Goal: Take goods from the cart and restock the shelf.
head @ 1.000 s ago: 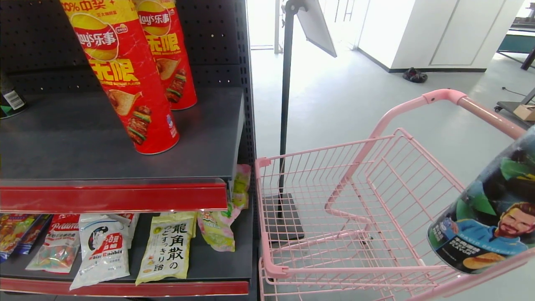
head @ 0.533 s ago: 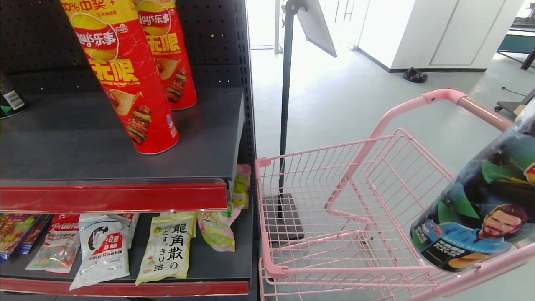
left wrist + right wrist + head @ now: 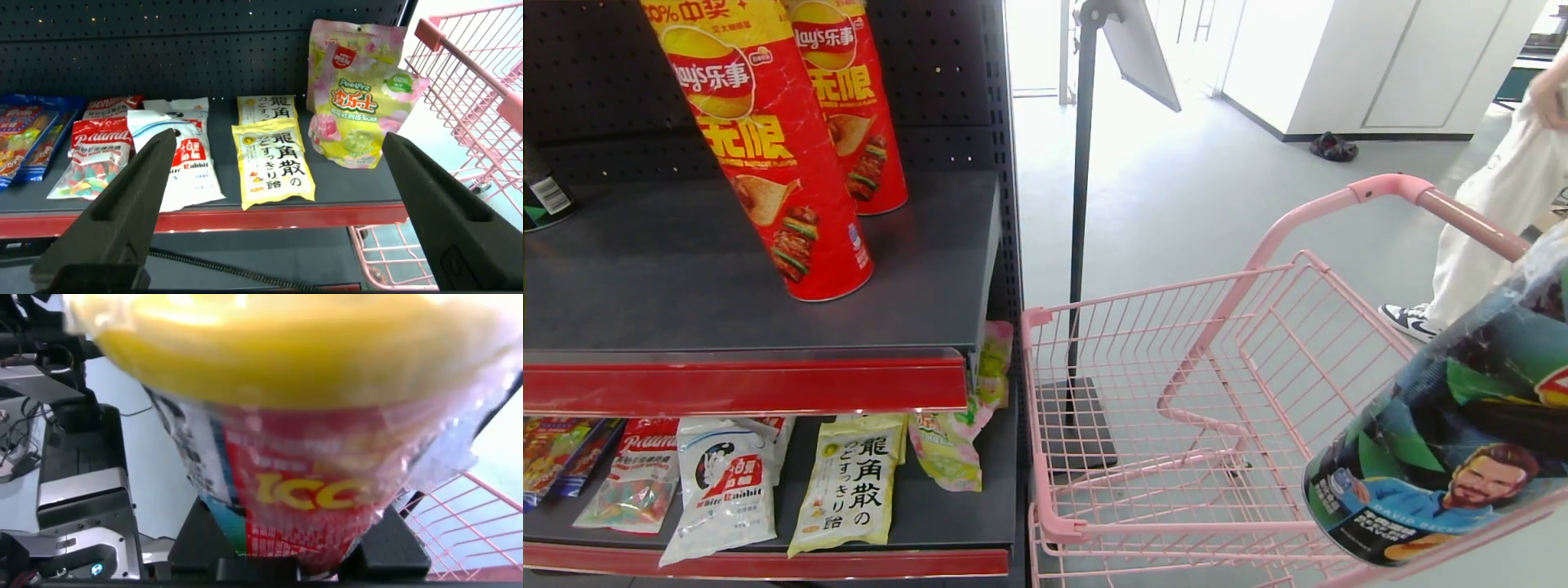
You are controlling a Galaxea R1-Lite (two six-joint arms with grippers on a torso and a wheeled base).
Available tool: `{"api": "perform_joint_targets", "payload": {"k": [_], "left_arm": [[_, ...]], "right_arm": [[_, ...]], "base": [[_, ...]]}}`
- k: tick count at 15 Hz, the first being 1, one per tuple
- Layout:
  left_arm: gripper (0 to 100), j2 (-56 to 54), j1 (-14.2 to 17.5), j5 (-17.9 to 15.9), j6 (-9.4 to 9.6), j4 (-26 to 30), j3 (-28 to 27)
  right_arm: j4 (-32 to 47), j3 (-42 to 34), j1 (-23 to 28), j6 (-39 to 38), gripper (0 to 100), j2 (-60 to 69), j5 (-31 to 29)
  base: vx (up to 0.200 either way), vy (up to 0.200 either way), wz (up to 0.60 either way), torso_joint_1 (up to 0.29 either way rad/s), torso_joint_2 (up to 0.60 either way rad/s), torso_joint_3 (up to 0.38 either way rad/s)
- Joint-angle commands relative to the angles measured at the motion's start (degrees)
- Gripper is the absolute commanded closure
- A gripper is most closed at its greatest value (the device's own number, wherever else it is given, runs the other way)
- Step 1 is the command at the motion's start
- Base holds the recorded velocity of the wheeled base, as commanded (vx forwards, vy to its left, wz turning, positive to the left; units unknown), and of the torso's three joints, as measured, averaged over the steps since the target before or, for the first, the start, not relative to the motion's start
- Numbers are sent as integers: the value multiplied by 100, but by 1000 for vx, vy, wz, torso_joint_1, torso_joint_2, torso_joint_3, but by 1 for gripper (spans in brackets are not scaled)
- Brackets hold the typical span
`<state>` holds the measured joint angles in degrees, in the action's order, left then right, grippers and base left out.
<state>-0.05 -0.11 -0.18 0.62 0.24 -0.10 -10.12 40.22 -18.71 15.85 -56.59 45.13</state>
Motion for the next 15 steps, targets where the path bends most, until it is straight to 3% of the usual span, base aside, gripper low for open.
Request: {"api": "perform_joint_targets", "payload": {"k": [1,5,15], "left_arm": [[0,5,2,1,-1,2,1],[0,5,2,1,-1,2,1],[0,5,2,1,-1,2,1]], "right_arm": [[-131,-58,52,-29,100,-54,-22],[-166,65,69,-38,100,-98,-13],[-157,92,131,-38,100,16,-13]], "base": [[0,0,0,0,0,0],[0,0,0,51,-138,-84],[0,0,0,217,-542,-328]]}}
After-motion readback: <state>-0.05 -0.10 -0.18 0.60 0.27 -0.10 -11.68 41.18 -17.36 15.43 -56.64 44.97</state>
